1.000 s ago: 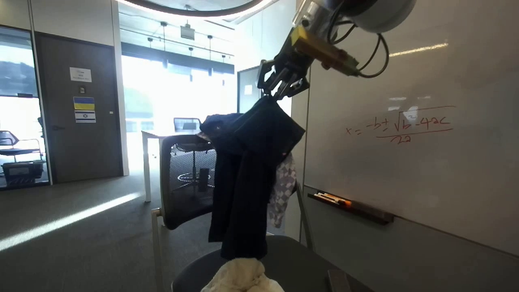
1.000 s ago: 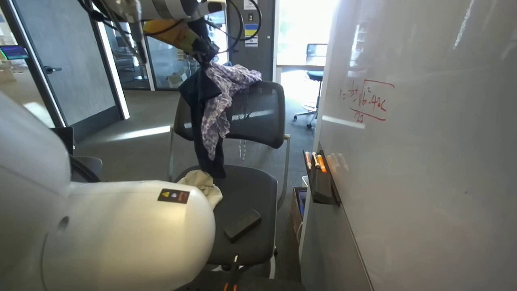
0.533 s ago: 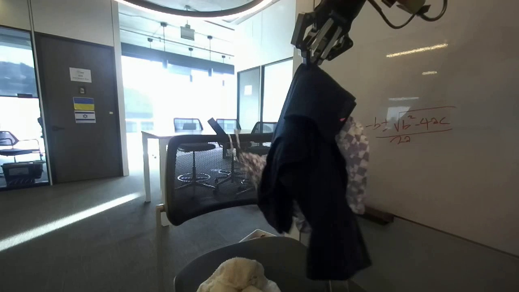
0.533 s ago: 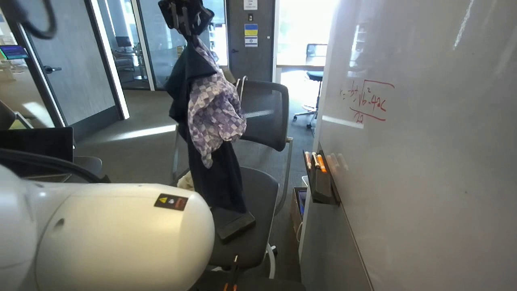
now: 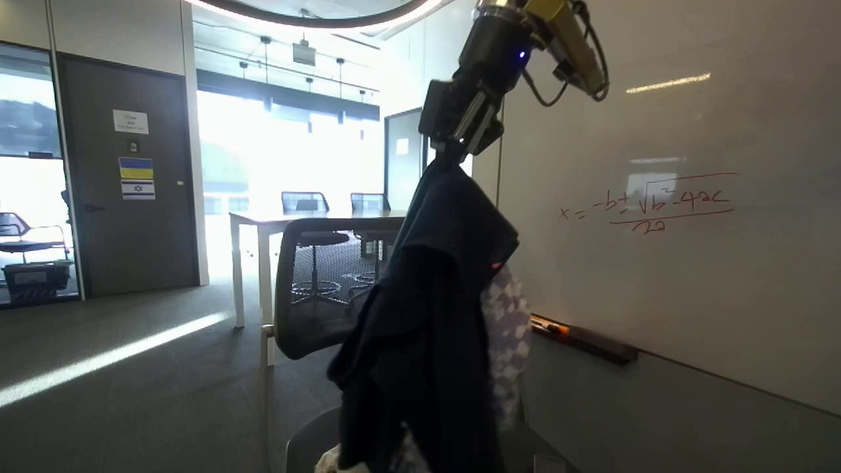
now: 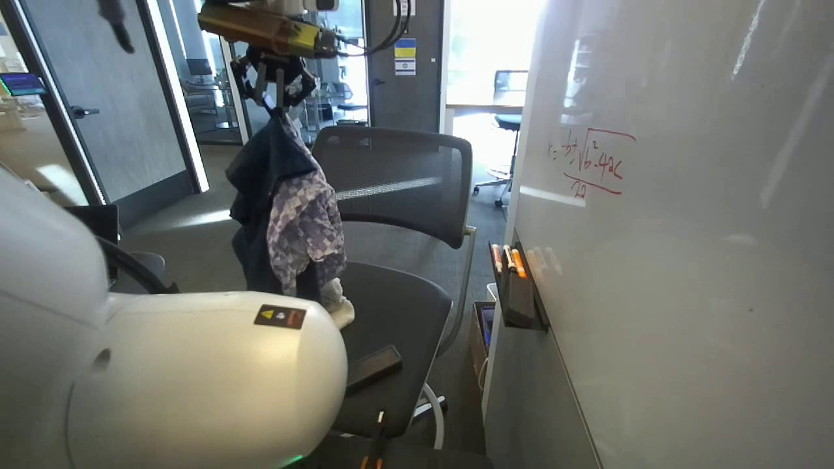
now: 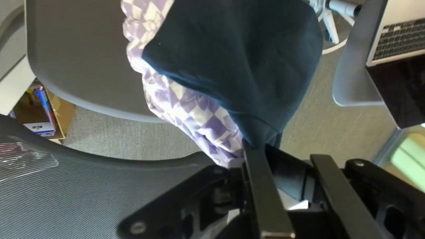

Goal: Put the clothes on the chair's seat

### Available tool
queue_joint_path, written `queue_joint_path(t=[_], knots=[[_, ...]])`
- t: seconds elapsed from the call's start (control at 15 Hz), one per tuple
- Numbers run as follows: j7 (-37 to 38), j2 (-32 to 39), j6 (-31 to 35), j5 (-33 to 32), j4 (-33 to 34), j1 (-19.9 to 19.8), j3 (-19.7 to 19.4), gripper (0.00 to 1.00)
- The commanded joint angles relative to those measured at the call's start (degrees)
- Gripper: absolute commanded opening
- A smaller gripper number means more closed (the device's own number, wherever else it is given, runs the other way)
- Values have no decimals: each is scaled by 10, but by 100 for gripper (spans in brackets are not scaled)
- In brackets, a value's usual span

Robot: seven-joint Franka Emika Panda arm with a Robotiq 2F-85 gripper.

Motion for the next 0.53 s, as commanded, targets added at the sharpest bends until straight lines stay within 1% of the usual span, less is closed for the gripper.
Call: queue_joint_path(t=[0.0, 0.13, 0.27, 0.47], knots=[[-84, 92, 9, 16, 41, 2, 5, 2], [-118, 133, -22, 27, 54, 1, 1, 2], [-136, 168, -55, 39, 69, -6, 1, 2], [-174, 231, -68, 52, 100, -14, 8, 2]])
